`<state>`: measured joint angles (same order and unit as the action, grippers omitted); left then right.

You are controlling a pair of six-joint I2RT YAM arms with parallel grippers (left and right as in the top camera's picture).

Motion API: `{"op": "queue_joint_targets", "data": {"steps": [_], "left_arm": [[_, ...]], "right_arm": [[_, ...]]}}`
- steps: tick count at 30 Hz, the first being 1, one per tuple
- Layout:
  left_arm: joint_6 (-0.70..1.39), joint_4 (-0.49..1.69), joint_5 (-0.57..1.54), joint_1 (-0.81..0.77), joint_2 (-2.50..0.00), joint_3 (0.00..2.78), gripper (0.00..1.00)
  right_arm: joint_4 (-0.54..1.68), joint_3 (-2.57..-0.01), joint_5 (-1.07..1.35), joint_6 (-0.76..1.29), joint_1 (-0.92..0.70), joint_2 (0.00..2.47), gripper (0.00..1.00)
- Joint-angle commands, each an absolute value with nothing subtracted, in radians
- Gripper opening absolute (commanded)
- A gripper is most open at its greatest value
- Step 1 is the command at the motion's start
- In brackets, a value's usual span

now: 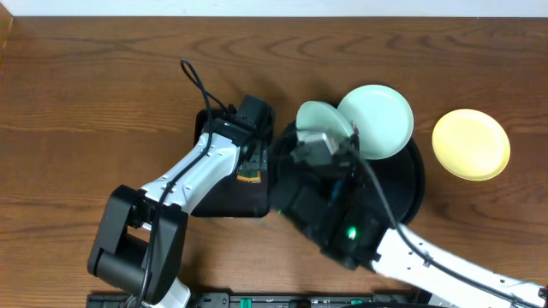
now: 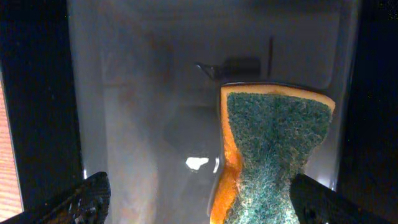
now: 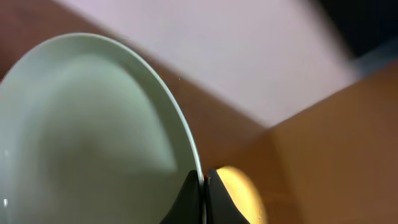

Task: Clean dirty plates on tray and stack at the side
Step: 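Carry the green plate right and stack it on the yellow plate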

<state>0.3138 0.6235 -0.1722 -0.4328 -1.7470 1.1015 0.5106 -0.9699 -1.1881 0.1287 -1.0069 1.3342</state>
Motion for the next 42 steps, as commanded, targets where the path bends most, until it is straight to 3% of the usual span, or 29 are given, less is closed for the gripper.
{"op": "queue_joint_targets", "data": {"steps": [1, 11, 21, 27, 36, 38, 40, 42], "left_arm": [[0.311, 0.626, -0.196, -0.429, -1.749, 1.098, 0.93], [0.311, 0.626, -0.196, -0.429, -1.749, 1.098, 0.93], [0.311, 0.626, -0.196, -0.429, -1.749, 1.098, 0.93], [0.311, 0.626, -0.196, -0.429, -1.749, 1.098, 0.93], [0.311, 0.627, -0.196, -0.429, -1.749, 1.098, 0.93], [0.311, 0.626, -0.196, -0.429, -1.749, 1.098, 0.93], [0.311, 0.626, -0.196, -0.429, -1.749, 1.098, 0.93], [0.311, 0.626, -0.196, -0.429, -1.749, 1.098, 0.93]], "right_arm": [[0.530, -0.993, -0.805, 0.284, -0.871, 1.320, 0.01], [0.562, -0.993, -0.014, 0.336, -0.220, 1.320, 0.01], [0.516, -0.993, 0.057, 0.337, 0.462, 1.329, 0.01], [0.451, -0.993, 0.057, 0.363, 0.627, 1.406, 0.01], [0.350, -0.993, 0.023, 0.362, 0.634, 1.607, 0.02], [0.310, -0.993, 0.035, 0.362, 0.634, 1.652, 0.18], [0.303, -0.993, 0.104, 0.343, 0.635, 1.677, 0.50], [0.319, -0.993, 0.192, 0.275, 0.635, 1.676, 0.56]]}}
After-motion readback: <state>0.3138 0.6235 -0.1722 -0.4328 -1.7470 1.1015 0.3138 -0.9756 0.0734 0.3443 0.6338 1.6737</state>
